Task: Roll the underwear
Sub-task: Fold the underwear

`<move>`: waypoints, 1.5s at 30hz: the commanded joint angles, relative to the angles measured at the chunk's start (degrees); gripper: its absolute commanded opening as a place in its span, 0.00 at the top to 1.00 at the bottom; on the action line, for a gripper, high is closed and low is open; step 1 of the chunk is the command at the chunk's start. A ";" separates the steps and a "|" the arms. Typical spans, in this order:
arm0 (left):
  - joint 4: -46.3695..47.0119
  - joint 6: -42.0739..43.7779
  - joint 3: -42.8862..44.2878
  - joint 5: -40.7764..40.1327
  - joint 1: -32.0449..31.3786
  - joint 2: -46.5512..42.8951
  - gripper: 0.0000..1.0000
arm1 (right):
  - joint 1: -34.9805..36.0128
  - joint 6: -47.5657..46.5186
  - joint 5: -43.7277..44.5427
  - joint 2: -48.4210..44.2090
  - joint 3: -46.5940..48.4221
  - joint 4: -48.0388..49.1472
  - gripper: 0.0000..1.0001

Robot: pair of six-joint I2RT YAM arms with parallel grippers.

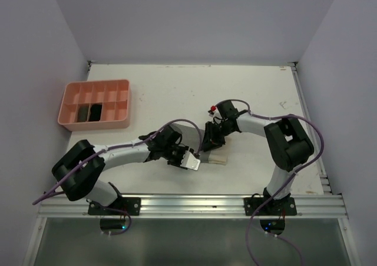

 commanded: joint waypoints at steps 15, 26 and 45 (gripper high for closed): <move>6.01 3.69 -1.84 -6.93 -3.88 5.75 0.75 | 0.53 -4.85 0.20 6.00 -1.49 0.97 0.75; 1.27 0.79 -1.48 -6.93 -4.06 2.94 0.71 | 0.53 -6.79 0.90 6.62 -1.49 -1.14 0.76; -16.31 1.67 9.50 -0.78 -3.97 5.05 1.00 | 0.53 -8.99 4.24 1.25 10.54 -8.78 0.76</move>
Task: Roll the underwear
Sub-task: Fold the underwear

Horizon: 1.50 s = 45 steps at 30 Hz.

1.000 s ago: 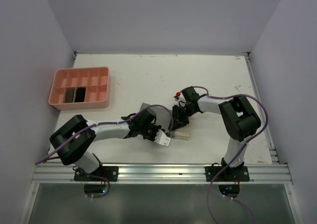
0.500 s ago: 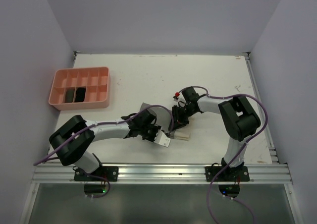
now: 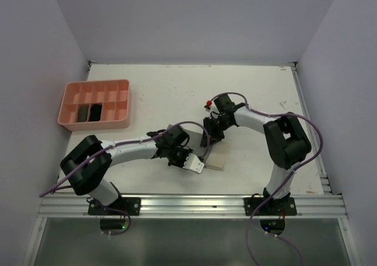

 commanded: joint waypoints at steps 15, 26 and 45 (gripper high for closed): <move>-5.23 -0.43 4.72 3.37 1.46 2.37 0.86 | 0.11 -2.86 0.06 2.59 1.87 -0.38 0.77; 1.01 -2.55 0.86 1.44 1.28 2.81 0.54 | 0.11 -3.03 -0.56 1.10 0.55 -1.00 0.76; -9.25 0.27 5.59 3.02 0.84 4.75 1.00 | 0.38 -4.78 -1.17 3.91 4.24 -2.23 0.80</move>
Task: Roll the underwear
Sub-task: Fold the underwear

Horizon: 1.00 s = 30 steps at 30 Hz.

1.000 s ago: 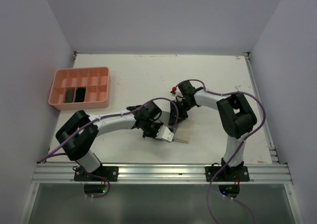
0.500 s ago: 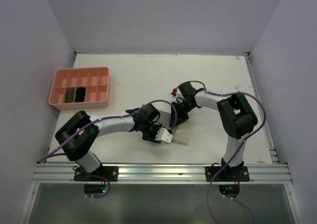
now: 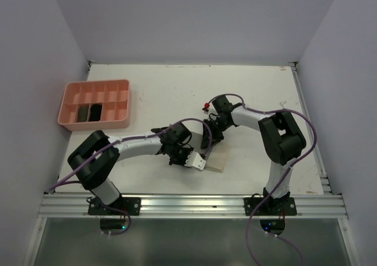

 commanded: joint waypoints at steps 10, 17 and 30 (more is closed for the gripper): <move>-15.94 -0.55 14.80 4.28 0.91 1.27 1.00 | 4.50 -3.57 -2.64 1.23 -1.62 -1.38 0.82; -14.80 -1.43 17.70 4.98 3.37 6.63 1.00 | 4.77 -4.10 -1.07 -1.76 0.13 -4.44 0.82; -15.06 -0.20 19.02 6.57 6.19 8.48 1.00 | 0.20 -3.92 4.12 0.51 12.97 -8.50 0.82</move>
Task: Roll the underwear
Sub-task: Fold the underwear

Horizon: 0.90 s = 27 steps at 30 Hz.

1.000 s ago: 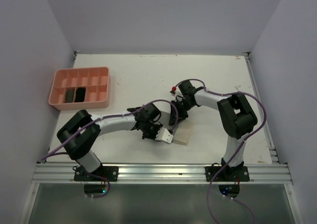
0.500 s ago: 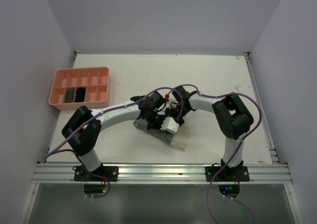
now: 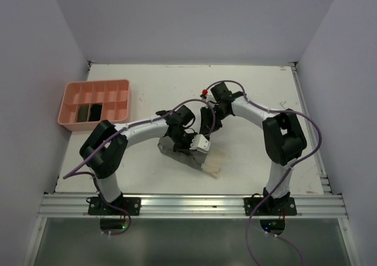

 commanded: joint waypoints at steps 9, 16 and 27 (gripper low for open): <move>-2.22 1.20 5.10 2.46 2.59 0.86 1.00 | 0.11 1.03 0.99 7.98 3.66 2.59 0.81; -2.30 1.82 8.18 2.11 4.00 2.96 1.00 | 0.47 0.85 -0.68 8.78 1.38 3.90 0.81; -1.08 2.08 11.79 0.62 4.88 6.39 1.00 | 0.47 0.41 -2.35 8.87 1.90 3.55 0.82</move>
